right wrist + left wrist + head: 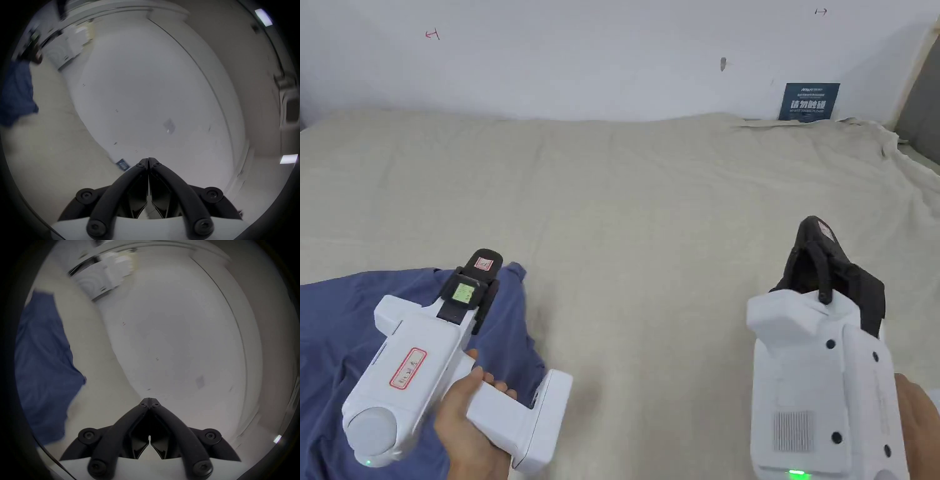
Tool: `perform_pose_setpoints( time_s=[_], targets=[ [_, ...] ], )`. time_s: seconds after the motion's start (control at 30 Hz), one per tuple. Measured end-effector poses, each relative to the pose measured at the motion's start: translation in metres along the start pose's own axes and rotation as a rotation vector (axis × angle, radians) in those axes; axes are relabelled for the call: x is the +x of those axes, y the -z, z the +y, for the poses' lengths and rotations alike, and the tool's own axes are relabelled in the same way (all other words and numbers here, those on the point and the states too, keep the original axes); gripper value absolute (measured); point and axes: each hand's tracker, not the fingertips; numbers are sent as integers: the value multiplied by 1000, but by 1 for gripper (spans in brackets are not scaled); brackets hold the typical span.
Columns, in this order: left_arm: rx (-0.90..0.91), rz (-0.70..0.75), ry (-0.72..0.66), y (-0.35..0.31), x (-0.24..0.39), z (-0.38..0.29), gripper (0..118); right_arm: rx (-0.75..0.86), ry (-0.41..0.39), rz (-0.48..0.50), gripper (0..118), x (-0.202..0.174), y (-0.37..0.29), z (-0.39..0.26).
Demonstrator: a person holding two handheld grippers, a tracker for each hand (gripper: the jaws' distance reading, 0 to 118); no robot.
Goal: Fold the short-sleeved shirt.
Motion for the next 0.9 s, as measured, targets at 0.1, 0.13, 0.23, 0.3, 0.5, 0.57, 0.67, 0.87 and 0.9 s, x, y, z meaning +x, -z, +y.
perform_pose_setpoints(
  time_s=[0.1,0.13,0.23,0.3,0.5,0.57,0.67,0.87,0.9],
  targets=[
    [-37,41,216,4,16,0,0,-27,111,42,0,4,2,-5],
    [-47,57,321,6,26,-3,0,-71,180,62,0,8,5,-6],
    [-36,92,698,7,51,-16,0,-202,451,117,0,25,15,-15],
    [-11,142,1013,9,63,-35,0,-280,710,179,0,38,22,-26],
    [-8,203,1392,11,58,-70,0,-372,1058,264,0,49,30,-59],
    [-9,213,1385,11,53,-70,0,-382,1060,265,0,48,30,-63],
    [-13,217,1399,10,51,-69,0,-387,1060,266,0,47,29,-62],
    [-6,212,1398,10,53,-68,0,-373,1033,284,0,46,28,-57],
    [-6,211,1395,11,53,-68,0,-373,1030,283,0,46,28,-56]
  ],
)
